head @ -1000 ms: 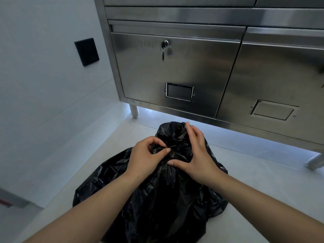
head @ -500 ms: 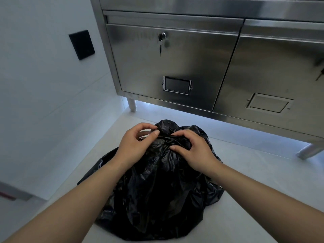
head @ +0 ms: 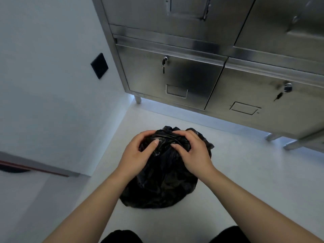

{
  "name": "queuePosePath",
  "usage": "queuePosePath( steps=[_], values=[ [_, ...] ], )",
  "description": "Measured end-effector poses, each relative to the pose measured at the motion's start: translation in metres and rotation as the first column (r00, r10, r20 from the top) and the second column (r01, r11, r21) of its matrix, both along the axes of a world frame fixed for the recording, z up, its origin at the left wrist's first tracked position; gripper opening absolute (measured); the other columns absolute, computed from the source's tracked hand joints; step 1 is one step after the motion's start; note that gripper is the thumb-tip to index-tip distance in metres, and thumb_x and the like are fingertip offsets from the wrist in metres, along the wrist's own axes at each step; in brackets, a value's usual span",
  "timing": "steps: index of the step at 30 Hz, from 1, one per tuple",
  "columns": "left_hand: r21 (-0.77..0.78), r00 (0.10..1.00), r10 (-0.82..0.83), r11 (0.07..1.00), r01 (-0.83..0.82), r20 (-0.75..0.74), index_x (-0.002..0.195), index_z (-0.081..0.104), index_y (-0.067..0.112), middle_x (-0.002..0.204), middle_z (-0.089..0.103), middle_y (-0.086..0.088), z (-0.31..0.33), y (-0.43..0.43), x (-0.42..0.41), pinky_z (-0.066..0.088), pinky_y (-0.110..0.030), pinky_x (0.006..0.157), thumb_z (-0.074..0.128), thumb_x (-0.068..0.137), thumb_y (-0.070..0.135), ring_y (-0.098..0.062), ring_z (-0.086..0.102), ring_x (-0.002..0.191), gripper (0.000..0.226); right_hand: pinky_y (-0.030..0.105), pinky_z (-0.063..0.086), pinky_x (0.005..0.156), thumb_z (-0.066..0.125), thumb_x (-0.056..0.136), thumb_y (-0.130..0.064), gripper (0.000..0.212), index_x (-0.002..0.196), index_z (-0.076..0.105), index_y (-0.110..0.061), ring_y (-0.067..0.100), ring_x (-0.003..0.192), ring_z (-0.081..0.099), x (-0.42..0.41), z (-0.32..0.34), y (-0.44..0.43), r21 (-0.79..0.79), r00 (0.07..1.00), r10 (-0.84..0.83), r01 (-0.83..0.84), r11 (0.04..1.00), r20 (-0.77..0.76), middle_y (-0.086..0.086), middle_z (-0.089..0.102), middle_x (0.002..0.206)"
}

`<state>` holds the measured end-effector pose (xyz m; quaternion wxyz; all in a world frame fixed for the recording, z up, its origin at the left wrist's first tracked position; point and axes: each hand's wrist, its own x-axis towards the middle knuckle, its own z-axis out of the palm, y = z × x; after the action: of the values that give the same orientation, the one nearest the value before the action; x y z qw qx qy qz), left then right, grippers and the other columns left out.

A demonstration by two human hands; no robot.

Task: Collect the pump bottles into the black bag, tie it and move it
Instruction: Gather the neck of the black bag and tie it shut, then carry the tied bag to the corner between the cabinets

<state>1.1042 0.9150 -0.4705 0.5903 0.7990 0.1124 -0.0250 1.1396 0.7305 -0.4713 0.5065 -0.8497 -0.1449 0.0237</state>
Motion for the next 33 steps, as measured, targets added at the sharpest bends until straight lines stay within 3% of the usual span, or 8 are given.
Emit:
queuePosePath(
  steps=[3,6,11,15,17,23,26,33],
  values=[
    [0.016,1.000,-0.019,1.000,0.019,-0.015,0.117,0.061,0.032,0.120,0.062,0.013,0.084,0.004,-0.004,0.044,-0.021,0.094,0.063,0.086,0.033,0.003,0.054,0.112,0.031,0.001,0.033,0.086,0.070,0.081,-0.013,0.026,0.105,0.064,-0.021,-0.017,0.096,0.050,-0.006,0.078,0.003,0.032,0.998,-0.055,0.056,0.998,-0.038,-0.014,0.060,0.098],
    [0.012,0.996,-0.067,0.998,0.068,-0.052,0.119,0.059,0.036,0.125,0.058,0.019,0.176,0.004,-0.011,0.042,-0.029,0.100,0.061,0.087,0.038,0.003,0.049,0.119,0.032,0.006,0.038,0.088,0.070,0.081,-0.013,0.024,0.100,0.062,-0.026,-0.005,0.096,0.055,-0.022,0.164,-0.004,0.031,0.980,-0.155,0.160,0.987,-0.124,-0.009,0.062,0.101],
    [0.060,0.970,-0.230,0.970,0.235,-0.080,0.118,0.056,0.045,0.126,0.054,0.026,0.323,0.004,-0.028,0.040,-0.028,0.101,0.057,0.086,0.049,0.005,0.046,0.120,0.033,0.006,0.042,0.082,0.069,0.082,-0.009,0.024,0.095,0.060,-0.027,0.005,0.093,0.060,-0.066,0.305,-0.030,0.050,0.925,-0.314,0.332,0.942,-0.214,-0.005,0.064,0.099],
    [0.064,0.933,-0.359,0.930,0.361,-0.039,0.111,0.058,0.045,0.120,0.059,0.024,0.412,-0.006,-0.032,0.041,-0.030,0.099,0.058,0.085,0.047,0.004,0.052,0.115,0.026,0.004,0.042,0.077,0.069,0.082,-0.010,0.032,0.088,0.058,-0.038,-0.005,0.090,0.060,-0.100,0.387,-0.044,0.056,0.897,-0.405,0.420,0.906,-0.177,-0.012,0.065,0.096],
    [0.078,0.901,-0.434,0.897,0.434,-0.017,0.113,0.058,0.043,0.119,0.059,0.024,0.437,-0.015,-0.031,0.041,-0.027,0.098,0.057,0.086,0.047,0.005,0.051,0.115,0.027,0.002,0.041,0.075,0.069,0.082,-0.010,0.035,0.087,0.057,-0.042,-0.010,0.088,0.060,-0.110,0.411,-0.047,0.082,0.885,-0.439,0.454,0.887,-0.154,-0.017,0.065,0.095],
    [0.122,0.799,-0.600,0.795,0.594,0.024,0.108,0.055,0.050,0.120,0.058,0.024,0.464,-0.053,-0.037,0.036,-0.017,0.087,0.056,0.086,0.049,0.007,0.049,0.116,0.022,0.006,0.044,0.079,0.069,0.081,-0.007,0.037,0.088,0.059,-0.042,0.001,0.093,0.063,-0.145,0.442,-0.065,0.146,0.803,-0.587,0.596,0.790,-0.104,-0.010,0.067,0.098],
    [0.155,0.746,-0.666,0.740,0.655,0.025,0.108,0.054,0.052,0.121,0.056,0.026,0.472,-0.076,-0.045,0.033,-0.011,0.085,0.055,0.081,0.056,0.012,0.047,0.115,0.027,0.001,0.041,0.077,0.070,0.081,-0.008,0.041,0.089,0.057,-0.046,-0.010,0.090,0.060,-0.169,0.454,-0.088,0.129,0.753,-0.653,0.658,0.742,-0.084,-0.015,0.065,0.099],
    [0.103,0.689,-0.722,0.692,0.715,0.061,0.110,0.058,0.047,0.117,0.058,0.026,0.484,-0.159,-0.058,0.043,-0.028,0.098,0.055,0.075,0.063,0.007,0.052,0.113,0.039,0.007,0.042,0.084,0.070,0.081,-0.009,0.033,0.103,0.063,-0.033,-0.006,0.096,0.059,-0.210,0.465,-0.155,0.128,0.670,-0.740,0.741,0.660,-0.063,-0.010,0.064,0.106]
  ],
)
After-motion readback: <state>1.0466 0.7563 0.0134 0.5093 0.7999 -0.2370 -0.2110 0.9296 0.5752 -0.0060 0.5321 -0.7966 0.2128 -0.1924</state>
